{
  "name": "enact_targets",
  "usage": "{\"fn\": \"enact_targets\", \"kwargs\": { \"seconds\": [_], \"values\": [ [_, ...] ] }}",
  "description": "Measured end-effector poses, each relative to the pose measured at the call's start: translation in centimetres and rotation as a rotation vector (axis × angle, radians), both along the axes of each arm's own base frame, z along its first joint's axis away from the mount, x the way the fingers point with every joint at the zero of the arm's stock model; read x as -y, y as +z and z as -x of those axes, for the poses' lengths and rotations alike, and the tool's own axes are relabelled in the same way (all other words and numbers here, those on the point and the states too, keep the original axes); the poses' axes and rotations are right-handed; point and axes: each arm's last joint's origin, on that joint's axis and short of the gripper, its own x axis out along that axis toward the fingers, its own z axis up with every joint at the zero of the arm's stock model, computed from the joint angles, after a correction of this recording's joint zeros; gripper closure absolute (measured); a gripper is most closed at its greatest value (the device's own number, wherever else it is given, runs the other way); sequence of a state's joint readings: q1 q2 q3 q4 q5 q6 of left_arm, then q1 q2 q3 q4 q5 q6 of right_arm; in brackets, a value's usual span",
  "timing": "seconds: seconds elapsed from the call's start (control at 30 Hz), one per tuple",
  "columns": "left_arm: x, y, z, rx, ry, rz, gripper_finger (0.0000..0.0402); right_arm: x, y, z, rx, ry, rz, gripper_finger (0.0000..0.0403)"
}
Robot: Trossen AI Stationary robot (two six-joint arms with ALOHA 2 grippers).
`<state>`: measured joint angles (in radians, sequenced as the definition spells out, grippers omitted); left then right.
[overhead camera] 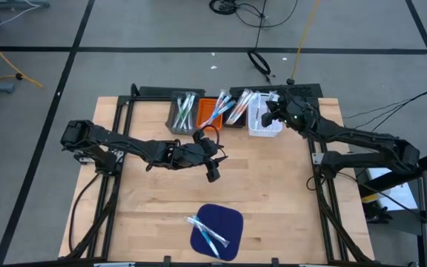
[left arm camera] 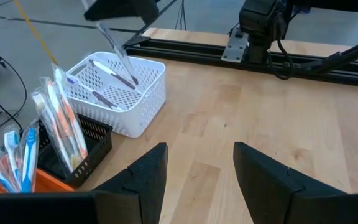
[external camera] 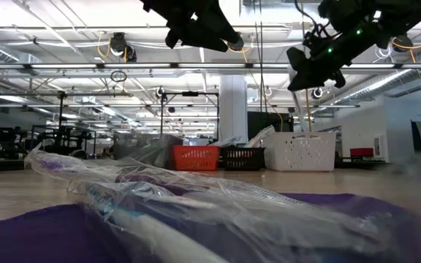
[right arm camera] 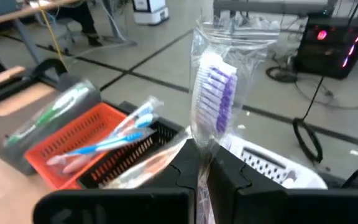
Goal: Pick & Place Toothbrushes
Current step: Put the purple toothbrush into the white bin
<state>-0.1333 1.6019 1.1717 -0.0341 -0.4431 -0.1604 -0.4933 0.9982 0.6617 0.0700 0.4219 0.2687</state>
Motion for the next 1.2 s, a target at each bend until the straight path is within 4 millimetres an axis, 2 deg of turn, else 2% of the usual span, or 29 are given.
{"fn": "enact_targets", "kwargs": {
  "seconds": [0.23, 0.63, 0.83, 1.07, 1.2],
  "values": [
    [0.0, 0.0, 0.0, -0.001, 0.0, 0.0, 0.0215, 1.0, -1.3, -0.5, -0.032, 0.014, -0.059, 0.0397],
    [0.0, 0.0, 0.0, -0.002, 0.0, 0.0, 0.0215, 1.1, -1.7, -0.5, -0.057, 0.01, -0.076, 0.0384],
    [0.0, 0.0, 0.0, -0.002, 0.0, 0.0, 0.0215, 1.0, -2.3, -0.3, -0.093, 0.007, -0.081, 0.0336],
    [0.0, 0.0, 0.0, -0.003, 0.0, 0.0, 0.0215, 0.9, -4.0, 0.4, -0.154, -0.089, -0.068, 0.0266],
    [0.0, 0.0, 0.0, -0.003, 0.0, 0.0, 0.0215, 1.0, -4.1, 0.4, -0.125, -0.09, -0.055, 0.0226]
  ]
}}
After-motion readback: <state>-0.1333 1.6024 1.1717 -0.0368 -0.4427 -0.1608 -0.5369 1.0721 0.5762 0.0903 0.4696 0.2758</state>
